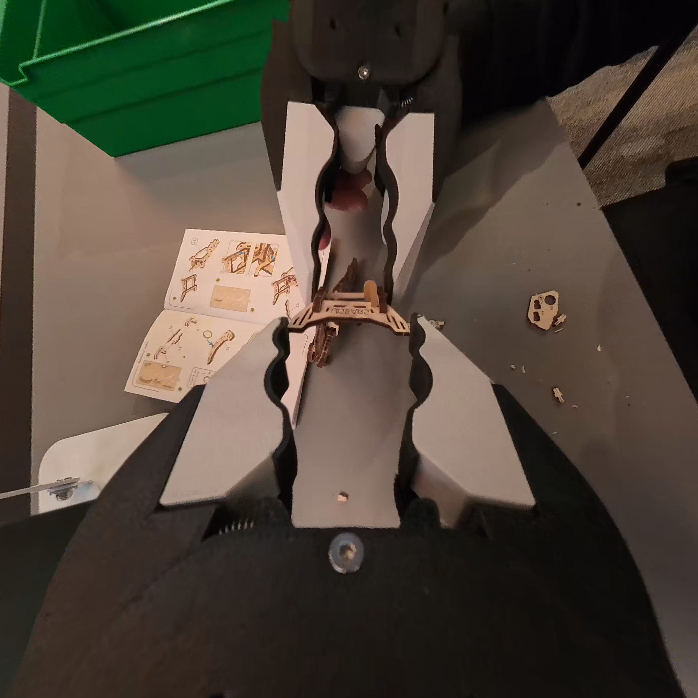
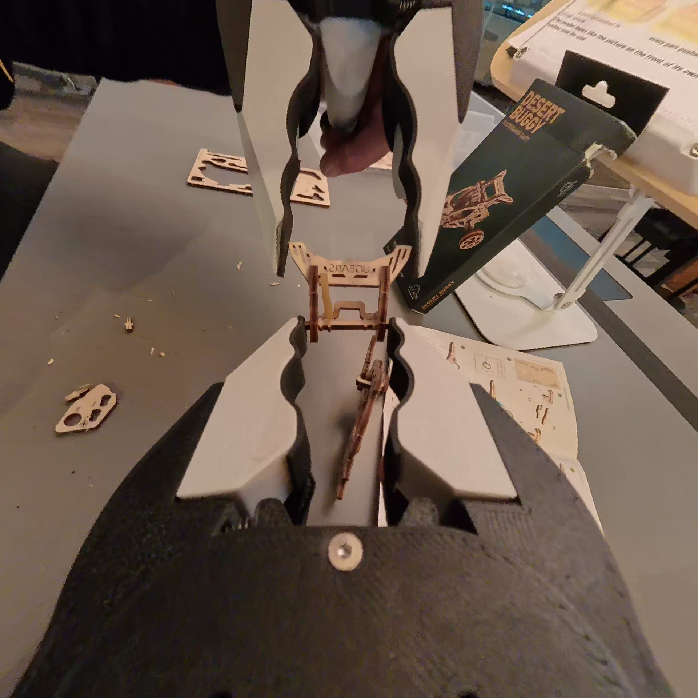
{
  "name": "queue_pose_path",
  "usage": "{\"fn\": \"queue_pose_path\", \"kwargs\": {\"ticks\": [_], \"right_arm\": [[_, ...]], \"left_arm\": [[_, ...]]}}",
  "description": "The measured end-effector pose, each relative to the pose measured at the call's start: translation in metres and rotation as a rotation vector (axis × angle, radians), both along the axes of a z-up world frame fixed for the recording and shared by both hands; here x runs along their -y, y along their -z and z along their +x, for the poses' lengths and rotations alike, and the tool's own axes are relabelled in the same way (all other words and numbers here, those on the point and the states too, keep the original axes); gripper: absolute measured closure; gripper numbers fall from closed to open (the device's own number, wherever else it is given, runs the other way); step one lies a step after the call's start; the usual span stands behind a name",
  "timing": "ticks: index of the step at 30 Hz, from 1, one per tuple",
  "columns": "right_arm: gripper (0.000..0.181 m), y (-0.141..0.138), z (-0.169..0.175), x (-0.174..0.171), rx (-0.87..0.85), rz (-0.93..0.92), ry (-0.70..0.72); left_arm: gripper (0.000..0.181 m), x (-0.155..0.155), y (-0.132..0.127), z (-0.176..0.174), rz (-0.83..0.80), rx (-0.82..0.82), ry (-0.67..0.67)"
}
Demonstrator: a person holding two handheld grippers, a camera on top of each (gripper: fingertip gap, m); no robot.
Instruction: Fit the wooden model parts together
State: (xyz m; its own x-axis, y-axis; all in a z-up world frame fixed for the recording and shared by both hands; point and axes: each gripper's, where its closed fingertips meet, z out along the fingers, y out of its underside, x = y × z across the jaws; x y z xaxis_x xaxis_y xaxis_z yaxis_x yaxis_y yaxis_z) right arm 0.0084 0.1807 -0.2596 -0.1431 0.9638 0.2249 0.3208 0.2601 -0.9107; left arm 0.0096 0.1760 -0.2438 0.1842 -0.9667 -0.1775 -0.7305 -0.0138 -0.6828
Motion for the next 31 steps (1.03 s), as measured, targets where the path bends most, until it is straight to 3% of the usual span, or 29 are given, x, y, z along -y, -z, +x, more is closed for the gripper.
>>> {"fn": "queue_pose_path", "kwargs": {"ticks": [1,10,23,28,31], "right_arm": [[0.140,0.001,0.000,-0.001,0.010,0.012,0.004],[0.140,0.023,-0.002,-0.005,0.174,0.141,0.050],[0.128,0.010,0.010,-0.009,0.060,0.016,0.030],[0.133,0.034,0.018,-0.023,0.180,0.003,0.075],[0.155,0.054,0.019,-0.028,0.282,0.048,0.083]], "left_arm": [[0.119,0.000,0.000,0.001,0.005,-0.015,-0.001],[0.119,-0.002,0.013,0.009,0.047,-0.240,-0.012],[0.120,-0.008,0.007,-0.008,0.000,-0.007,-0.040],[0.119,-0.008,0.012,-0.016,-0.026,0.059,-0.019],[0.120,-0.007,0.017,-0.017,-0.060,0.103,0.008]]}}
